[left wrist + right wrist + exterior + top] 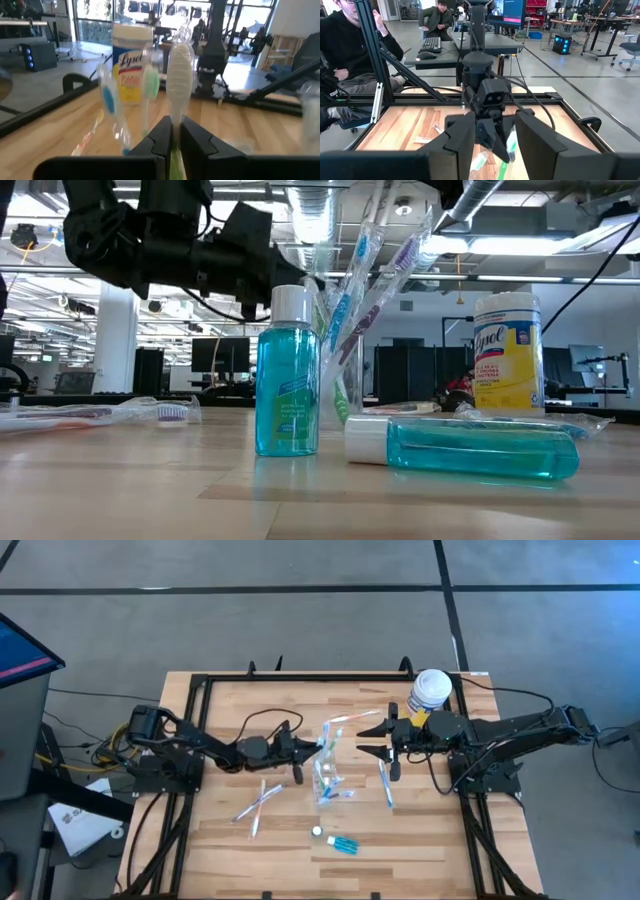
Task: Pick & Place toothbrushing station
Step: Put the green toothbrush into the transparent organizer
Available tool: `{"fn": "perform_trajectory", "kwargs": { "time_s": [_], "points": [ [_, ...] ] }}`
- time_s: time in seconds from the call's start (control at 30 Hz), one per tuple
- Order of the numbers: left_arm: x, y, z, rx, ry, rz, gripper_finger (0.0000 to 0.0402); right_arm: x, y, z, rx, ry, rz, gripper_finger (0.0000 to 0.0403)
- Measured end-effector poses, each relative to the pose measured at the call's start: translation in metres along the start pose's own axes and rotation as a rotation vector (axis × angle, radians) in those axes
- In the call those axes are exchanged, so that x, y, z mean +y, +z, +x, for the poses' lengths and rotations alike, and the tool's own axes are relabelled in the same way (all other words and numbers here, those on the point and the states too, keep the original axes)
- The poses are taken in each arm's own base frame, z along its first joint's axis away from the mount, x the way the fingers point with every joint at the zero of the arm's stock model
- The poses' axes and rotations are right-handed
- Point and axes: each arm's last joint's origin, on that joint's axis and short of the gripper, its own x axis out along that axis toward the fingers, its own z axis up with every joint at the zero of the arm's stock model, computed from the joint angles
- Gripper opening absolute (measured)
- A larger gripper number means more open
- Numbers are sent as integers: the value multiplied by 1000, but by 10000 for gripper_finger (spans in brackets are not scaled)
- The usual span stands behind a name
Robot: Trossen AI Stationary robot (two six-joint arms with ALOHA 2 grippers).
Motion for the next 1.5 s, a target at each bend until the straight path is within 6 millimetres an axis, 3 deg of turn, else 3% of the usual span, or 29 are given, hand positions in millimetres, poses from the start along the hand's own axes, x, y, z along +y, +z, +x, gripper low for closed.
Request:
{"fn": "perform_trajectory", "kwargs": {
  "time_s": [0.37, 0.93, 1.3, 1.5],
  "points": [
    [4, -18, 5, 43, 29, -34, 21, 0, -1, 0, 15, 0, -3, 132],
    [10, -20, 7, 40, 78, -70, 22, 0, -3, 0, 33, 1, -6, 128],
    [10, -20, 7, 41, 90, -73, 92, 0, -7, 0, 69, 0, -11, 128],
    [10, -20, 7, 40, 90, -73, 110, 0, -7, 0, 74, 0, -12, 128]
  ]
}}
